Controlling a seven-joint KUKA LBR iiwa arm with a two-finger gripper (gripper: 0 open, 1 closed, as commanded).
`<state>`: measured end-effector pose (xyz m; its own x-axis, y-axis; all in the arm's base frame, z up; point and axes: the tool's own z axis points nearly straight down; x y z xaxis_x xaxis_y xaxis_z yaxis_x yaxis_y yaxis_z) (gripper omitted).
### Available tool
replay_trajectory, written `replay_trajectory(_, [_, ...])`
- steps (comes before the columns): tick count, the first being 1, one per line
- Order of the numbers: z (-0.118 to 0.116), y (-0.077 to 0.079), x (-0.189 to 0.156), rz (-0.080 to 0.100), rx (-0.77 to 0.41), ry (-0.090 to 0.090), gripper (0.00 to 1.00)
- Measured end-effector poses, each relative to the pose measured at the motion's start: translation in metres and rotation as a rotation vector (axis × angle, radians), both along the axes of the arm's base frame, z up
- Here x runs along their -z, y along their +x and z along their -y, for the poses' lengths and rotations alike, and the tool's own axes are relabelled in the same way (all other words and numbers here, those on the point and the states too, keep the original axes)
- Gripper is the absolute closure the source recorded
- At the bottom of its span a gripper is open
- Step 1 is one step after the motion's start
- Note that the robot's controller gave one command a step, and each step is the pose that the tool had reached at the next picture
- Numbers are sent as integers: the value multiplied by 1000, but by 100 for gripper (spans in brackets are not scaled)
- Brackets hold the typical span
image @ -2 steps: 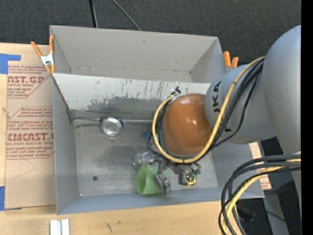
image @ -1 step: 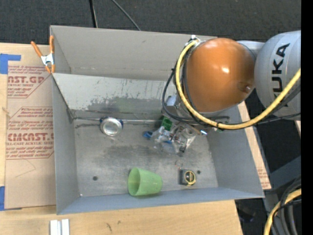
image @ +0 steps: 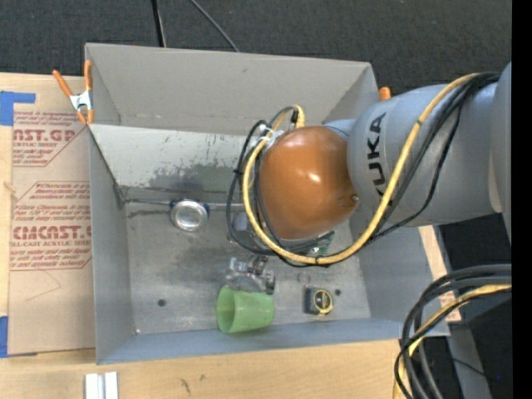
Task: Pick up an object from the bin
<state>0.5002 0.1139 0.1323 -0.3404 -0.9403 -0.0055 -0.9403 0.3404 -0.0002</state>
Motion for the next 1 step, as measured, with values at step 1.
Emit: replay_trajectory(1, [1, 0, -2, -2, 3, -2, 0])
